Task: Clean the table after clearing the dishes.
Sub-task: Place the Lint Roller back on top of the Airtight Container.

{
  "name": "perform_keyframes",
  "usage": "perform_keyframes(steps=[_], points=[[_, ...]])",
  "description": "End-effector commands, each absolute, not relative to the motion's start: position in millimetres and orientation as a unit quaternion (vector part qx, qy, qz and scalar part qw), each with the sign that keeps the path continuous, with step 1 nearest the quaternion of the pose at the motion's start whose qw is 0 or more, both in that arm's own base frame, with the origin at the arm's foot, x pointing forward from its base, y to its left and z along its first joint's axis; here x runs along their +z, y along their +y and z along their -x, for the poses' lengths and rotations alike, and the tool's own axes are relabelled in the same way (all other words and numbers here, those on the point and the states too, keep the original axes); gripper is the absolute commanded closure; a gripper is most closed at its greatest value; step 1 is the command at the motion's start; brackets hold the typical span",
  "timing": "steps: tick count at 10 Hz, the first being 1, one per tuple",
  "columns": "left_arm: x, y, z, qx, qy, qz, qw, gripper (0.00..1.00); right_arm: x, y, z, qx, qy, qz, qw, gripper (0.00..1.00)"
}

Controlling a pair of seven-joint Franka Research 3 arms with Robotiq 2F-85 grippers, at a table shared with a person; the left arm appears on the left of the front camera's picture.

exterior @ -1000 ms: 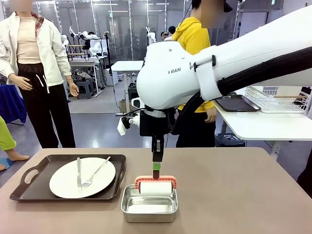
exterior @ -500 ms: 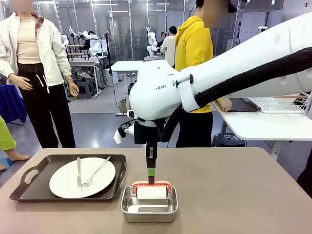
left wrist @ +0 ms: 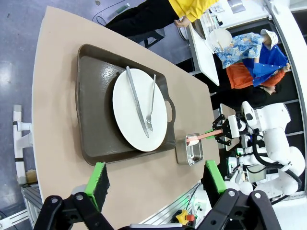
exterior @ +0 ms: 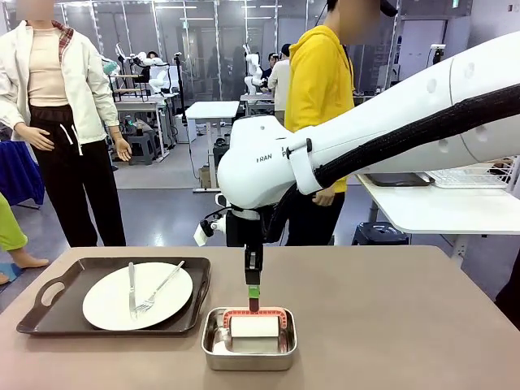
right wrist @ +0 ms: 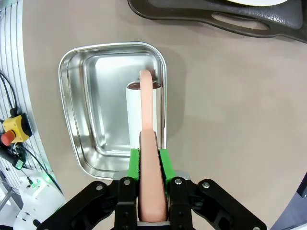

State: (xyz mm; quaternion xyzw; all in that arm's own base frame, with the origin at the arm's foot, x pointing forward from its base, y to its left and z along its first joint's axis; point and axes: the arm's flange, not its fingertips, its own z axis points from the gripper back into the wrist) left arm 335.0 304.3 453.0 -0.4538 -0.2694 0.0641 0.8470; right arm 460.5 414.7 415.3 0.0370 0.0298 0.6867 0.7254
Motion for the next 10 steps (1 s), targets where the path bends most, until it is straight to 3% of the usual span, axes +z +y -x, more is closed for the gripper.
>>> perform_keyframes(steps=[1,3,7,10], points=[[453.6,306.1,-331.6,0.061,-0.267,0.451,0.849,0.0,403.0,406.1,-470.3,0.685,0.006,-0.042,0.727,0.79],[453.6,306.1,-331.6,0.061,-0.267,0.451,0.849,0.0,400.7,401.4,-472.9,0.683,0.002,-0.043,0.729,0.73],[453.6,306.1,-331.6,0.061,-0.267,0.451,0.849,0.0,409.6,399.7,-472.2,0.685,0.004,-0.037,0.728,0.04],[453.6,306.1,-331.6,0.061,-0.267,0.451,0.849,0.0,414.8,397.1,-473.3,0.684,-0.002,-0.036,0.729,0.0]])
